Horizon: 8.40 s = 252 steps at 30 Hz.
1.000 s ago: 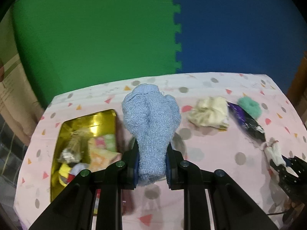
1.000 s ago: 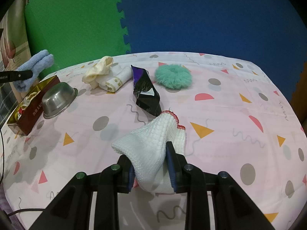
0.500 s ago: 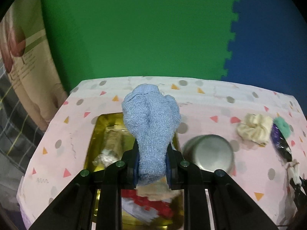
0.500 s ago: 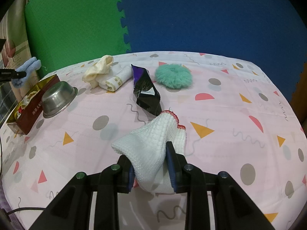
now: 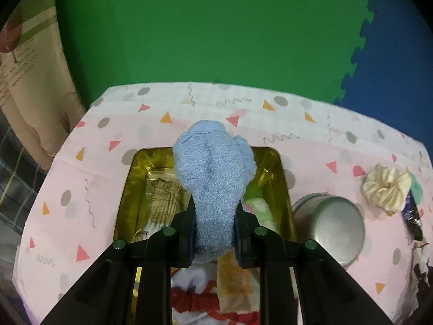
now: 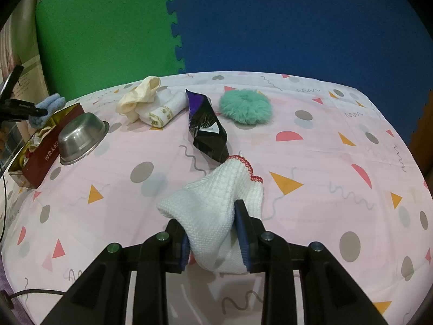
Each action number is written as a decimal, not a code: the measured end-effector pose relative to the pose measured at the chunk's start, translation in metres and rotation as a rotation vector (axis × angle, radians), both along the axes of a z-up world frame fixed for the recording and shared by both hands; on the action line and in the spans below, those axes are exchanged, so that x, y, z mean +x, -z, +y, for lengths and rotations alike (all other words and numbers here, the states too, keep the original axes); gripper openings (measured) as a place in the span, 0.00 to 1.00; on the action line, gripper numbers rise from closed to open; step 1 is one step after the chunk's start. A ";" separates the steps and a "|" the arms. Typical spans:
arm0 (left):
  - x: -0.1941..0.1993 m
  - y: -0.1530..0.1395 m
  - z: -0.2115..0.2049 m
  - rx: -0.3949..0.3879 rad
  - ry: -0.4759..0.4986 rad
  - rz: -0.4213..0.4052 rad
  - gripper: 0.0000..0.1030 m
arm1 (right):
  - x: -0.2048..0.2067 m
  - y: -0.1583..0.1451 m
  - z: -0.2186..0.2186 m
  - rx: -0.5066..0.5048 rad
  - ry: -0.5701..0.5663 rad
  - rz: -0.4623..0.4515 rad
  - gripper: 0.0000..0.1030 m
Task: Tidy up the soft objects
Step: 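Carry the blue sock with the left tool over the gold tin, then lower the blue sock into the tin and open the left tool, then carry the white waffle cloth with the right tool into the tin and release, then grasp the purple-black snack bag with the right tool, then grasp the cream scrunchie with the left tool while the right tool holds the snack bag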
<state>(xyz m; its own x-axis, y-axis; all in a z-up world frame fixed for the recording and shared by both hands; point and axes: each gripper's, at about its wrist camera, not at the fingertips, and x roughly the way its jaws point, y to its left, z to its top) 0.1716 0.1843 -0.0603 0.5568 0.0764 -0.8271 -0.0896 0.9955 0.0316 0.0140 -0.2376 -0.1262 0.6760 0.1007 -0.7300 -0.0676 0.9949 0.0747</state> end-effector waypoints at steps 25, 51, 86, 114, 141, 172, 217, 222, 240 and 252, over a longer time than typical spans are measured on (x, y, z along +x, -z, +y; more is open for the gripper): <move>0.006 0.031 0.020 0.016 -0.035 0.066 0.31 | 0.001 0.001 0.003 -0.027 -0.001 0.005 0.29; -0.105 0.006 -0.001 0.062 -0.048 -0.077 0.58 | 0.000 -0.003 0.008 -0.073 0.012 0.012 0.27; -0.143 0.007 0.046 -0.010 -0.204 -0.119 0.65 | 0.014 -0.057 0.148 -0.002 -0.255 0.012 0.27; -0.159 -0.003 0.130 -0.054 -0.480 -0.139 0.71 | 0.048 -0.077 0.363 0.012 -0.644 -0.040 0.27; -0.155 0.000 0.125 -0.045 -0.463 -0.138 0.72 | 0.060 -0.058 0.368 0.015 -0.616 0.010 0.63; -0.150 -0.007 0.071 0.036 -0.300 -0.189 0.73 | 0.122 -0.039 0.082 -0.092 0.038 0.079 0.64; -0.022 0.014 -0.241 -0.029 0.387 -0.098 0.76 | 0.072 0.014 0.000 -0.046 0.039 0.072 0.30; 0.002 0.028 -0.252 -0.051 0.368 -0.057 0.76 | 0.073 0.014 -0.002 -0.036 0.039 0.073 0.31; 0.009 0.019 -0.240 -0.155 0.376 -0.024 0.07 | 0.073 0.014 -0.001 -0.027 0.037 0.073 0.32; -0.025 -0.022 -0.228 -0.156 0.373 -0.075 0.07 | 0.072 0.014 -0.001 -0.025 0.038 0.073 0.32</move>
